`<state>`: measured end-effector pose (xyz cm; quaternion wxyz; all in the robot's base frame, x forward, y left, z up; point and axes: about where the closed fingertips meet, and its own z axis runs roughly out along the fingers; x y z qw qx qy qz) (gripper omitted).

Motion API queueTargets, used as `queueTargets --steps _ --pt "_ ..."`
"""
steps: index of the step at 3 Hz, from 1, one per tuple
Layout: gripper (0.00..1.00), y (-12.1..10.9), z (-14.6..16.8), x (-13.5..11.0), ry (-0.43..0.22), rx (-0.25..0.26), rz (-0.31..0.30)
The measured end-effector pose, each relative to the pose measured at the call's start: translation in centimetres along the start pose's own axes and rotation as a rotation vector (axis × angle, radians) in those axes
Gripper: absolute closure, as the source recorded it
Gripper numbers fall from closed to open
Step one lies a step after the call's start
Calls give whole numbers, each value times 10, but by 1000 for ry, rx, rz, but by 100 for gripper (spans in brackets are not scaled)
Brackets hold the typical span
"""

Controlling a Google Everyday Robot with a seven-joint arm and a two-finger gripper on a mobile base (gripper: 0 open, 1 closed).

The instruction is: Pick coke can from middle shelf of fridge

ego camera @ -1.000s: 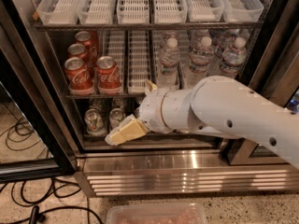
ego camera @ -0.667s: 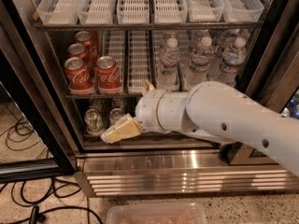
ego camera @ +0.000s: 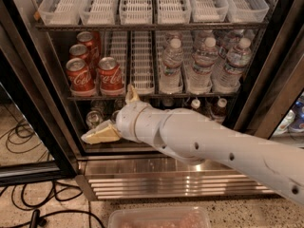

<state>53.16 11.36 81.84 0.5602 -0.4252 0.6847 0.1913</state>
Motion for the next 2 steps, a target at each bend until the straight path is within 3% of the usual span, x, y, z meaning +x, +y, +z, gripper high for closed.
queueTargets --steps 1,2 --pt "0 -12 24 -9 -66 90 7" --pt "10 -37 35 -16 -101 217 15"
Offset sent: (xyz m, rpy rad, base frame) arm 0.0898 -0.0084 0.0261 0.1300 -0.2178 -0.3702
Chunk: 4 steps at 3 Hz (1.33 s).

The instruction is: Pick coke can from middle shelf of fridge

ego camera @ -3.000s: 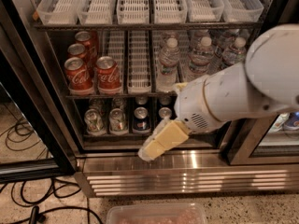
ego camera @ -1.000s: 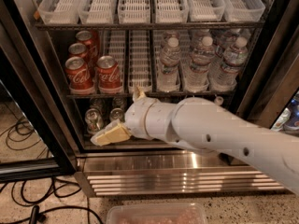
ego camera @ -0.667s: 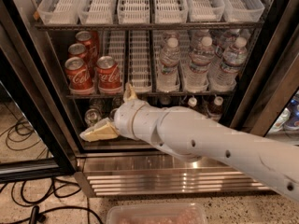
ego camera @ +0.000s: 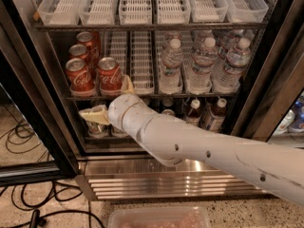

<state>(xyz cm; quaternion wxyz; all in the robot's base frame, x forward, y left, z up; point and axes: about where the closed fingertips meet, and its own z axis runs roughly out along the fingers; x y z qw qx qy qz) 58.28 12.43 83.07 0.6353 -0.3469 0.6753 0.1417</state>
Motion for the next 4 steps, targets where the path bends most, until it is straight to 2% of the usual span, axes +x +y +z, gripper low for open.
queueTargets --steps 1,2,3,4 --pt "12 -23 6 0 -10 115 10" --pt "14 -40 5 1 -10 199 21" --pt "22 -50 5 1 -12 247 32" --pt "34 -54 7 2 -14 269 50"
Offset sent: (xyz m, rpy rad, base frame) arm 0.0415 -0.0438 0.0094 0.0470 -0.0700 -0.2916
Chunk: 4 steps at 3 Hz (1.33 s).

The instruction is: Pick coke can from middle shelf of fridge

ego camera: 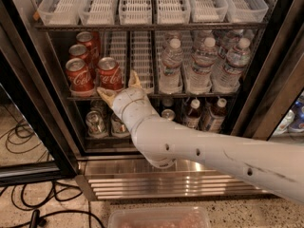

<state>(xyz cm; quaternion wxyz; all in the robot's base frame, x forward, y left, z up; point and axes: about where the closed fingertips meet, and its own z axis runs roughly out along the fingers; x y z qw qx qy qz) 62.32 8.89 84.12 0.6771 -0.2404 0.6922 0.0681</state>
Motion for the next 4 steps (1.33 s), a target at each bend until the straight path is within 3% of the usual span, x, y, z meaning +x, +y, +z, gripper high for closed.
queueTargets --steps 1,4 --pt "37 -3 17 -5 0 -7 34" --pt "36 8 42 0 22 -39 36"
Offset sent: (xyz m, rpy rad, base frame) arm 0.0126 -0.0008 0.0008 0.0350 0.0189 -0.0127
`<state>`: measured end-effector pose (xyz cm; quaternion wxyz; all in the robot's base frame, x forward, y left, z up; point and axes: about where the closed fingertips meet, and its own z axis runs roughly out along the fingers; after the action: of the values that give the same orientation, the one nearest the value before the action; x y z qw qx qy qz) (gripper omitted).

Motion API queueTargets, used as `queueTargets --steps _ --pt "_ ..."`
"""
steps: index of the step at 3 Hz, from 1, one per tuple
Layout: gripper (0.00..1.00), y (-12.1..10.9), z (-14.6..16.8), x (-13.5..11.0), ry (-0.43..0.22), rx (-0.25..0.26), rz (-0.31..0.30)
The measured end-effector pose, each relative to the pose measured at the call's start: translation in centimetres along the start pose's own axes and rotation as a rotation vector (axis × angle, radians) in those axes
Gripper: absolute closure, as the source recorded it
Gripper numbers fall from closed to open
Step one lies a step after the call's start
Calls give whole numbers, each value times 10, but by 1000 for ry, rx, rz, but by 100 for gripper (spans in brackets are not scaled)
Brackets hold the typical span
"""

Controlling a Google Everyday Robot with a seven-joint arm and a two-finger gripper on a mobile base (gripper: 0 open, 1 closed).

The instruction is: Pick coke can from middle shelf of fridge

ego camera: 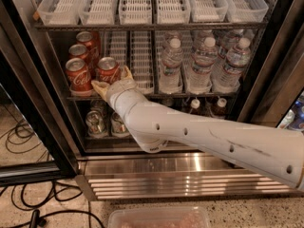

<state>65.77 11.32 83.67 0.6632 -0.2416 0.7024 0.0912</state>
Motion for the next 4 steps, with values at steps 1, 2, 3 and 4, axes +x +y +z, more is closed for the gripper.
queueTargets --steps 1,2,3,4 --pt "54 -1 2 1 2 -1 2" --pt "77 -1 2 1 2 -1 2" --pt "100 -1 2 1 2 -1 2" --pt "100 -1 2 1 2 -1 2"
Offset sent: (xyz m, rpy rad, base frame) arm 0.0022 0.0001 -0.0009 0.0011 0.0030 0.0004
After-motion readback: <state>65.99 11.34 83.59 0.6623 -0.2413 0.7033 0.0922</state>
